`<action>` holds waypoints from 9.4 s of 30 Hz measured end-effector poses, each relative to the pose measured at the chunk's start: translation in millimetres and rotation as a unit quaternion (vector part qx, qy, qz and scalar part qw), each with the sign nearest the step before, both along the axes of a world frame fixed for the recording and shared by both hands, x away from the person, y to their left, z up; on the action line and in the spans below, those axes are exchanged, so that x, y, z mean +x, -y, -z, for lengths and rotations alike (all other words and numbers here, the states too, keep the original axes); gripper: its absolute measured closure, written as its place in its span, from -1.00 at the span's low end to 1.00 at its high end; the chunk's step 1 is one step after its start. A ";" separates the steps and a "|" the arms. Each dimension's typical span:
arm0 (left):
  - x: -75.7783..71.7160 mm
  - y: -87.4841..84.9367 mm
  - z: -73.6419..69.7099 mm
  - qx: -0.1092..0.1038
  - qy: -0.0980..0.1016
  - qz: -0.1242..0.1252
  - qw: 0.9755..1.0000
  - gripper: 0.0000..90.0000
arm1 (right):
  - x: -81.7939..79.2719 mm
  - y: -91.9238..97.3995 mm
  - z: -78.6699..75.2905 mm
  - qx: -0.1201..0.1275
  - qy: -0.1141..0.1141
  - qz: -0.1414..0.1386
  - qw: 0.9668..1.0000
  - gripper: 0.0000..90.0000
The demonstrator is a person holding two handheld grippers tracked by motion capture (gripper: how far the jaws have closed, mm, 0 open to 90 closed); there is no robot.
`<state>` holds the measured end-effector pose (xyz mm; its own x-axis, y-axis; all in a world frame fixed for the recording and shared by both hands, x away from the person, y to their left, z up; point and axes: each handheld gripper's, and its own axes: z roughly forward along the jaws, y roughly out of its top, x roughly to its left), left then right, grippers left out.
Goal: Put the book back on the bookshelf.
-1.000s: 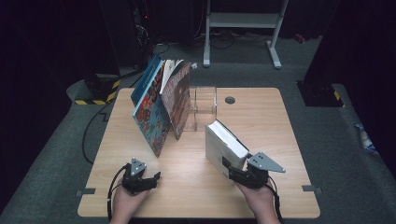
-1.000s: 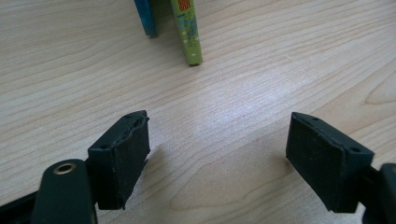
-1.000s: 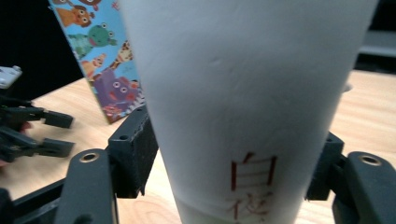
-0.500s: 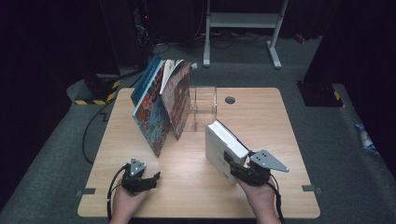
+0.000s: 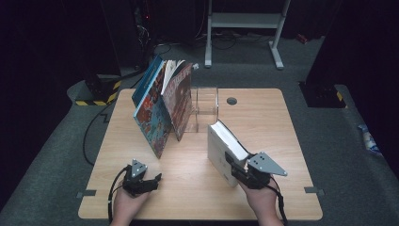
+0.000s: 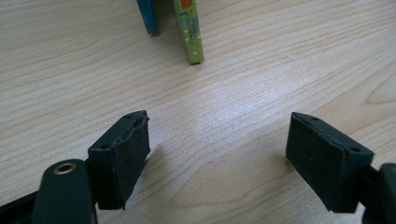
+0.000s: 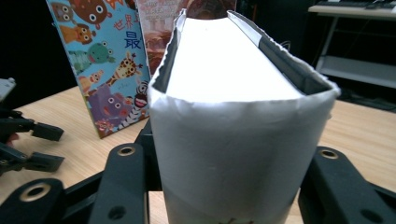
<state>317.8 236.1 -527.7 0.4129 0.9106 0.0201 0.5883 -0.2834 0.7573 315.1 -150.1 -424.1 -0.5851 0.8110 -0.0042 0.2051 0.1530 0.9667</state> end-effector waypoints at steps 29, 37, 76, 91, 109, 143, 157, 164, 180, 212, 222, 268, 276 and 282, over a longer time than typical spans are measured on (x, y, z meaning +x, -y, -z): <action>0.7 -1.8 -0.1 -0.009 0.000 0.008 1.000 -0.52 | 72.0 -68.4 -36.4 0.004 0.019 0.096 0.995 0.19; 0.0 -1.9 -0.1 -0.014 0.000 0.008 1.000 -0.51 | 95.5 -87.0 -37.4 -0.002 0.024 0.113 0.993 0.19; -0.7 -3.3 -0.5 -0.022 0.000 0.010 1.000 -0.52 | 142.0 -110.8 -8.0 0.000 0.007 0.164 0.986 0.16; -0.1 -3.4 -0.4 -0.021 -0.002 0.011 1.000 -0.52 | 133.5 -105.3 -7.3 0.001 -0.009 0.156 0.988 0.11; -0.4 -3.6 -0.3 -0.023 -0.002 0.011 1.000 -0.52 | 126.8 -97.2 -18.5 0.000 -0.016 0.134 0.991 0.02; 0.3 -5.5 -0.4 -0.029 -0.002 0.016 0.999 -0.52 | 163.5 -115.8 -33.4 -0.011 -0.008 0.195 0.981 0.19; -0.9 -5.5 -0.5 -0.031 -0.002 0.014 0.999 -0.52 | 186.5 -122.3 -30.9 -0.008 -0.005 0.206 0.979 0.19; -1.5 -6.4 -0.6 -0.035 0.000 0.014 0.999 -0.52 | 193.5 -128.2 -30.5 -0.009 0.000 0.209 0.978 0.19; -1.6 -6.4 -0.6 -0.035 -0.001 0.017 0.999 -0.52 | 198.4 -128.2 -29.1 -0.007 0.008 0.214 0.977 0.18; -1.8 -5.5 -0.5 -0.033 -0.002 0.017 0.999 -0.52 | 176.2 -108.6 -0.8 0.009 -0.035 0.165 0.986 -0.10; -1.9 -5.3 -0.5 -0.034 -0.002 0.018 0.999 -0.52 | 162.1 -101.4 9.8 0.019 -0.044 0.159 0.986 0.01; -1.9 -4.7 -0.4 -0.030 -0.002 0.018 0.999 -0.52 | 160.5 -105.9 2.7 0.021 -0.032 0.174 0.984 0.12; -2.0 -4.7 -0.4 -0.032 -0.002 0.018 0.999 -0.52 | 160.9 -106.7 2.9 0.030 -0.034 0.186 0.982 0.12; -2.0 -4.8 -0.4 -0.031 -0.003 0.019 0.999 -0.52 | 161.6 -105.4 2.2 0.018 -0.031 0.170 0.985 0.09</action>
<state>315.8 240.9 -527.3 0.4470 0.8937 -0.0391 0.5826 -0.2577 0.7709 476.8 -44.8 -426.3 -0.2786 0.9588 0.0559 0.2966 0.0305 0.9545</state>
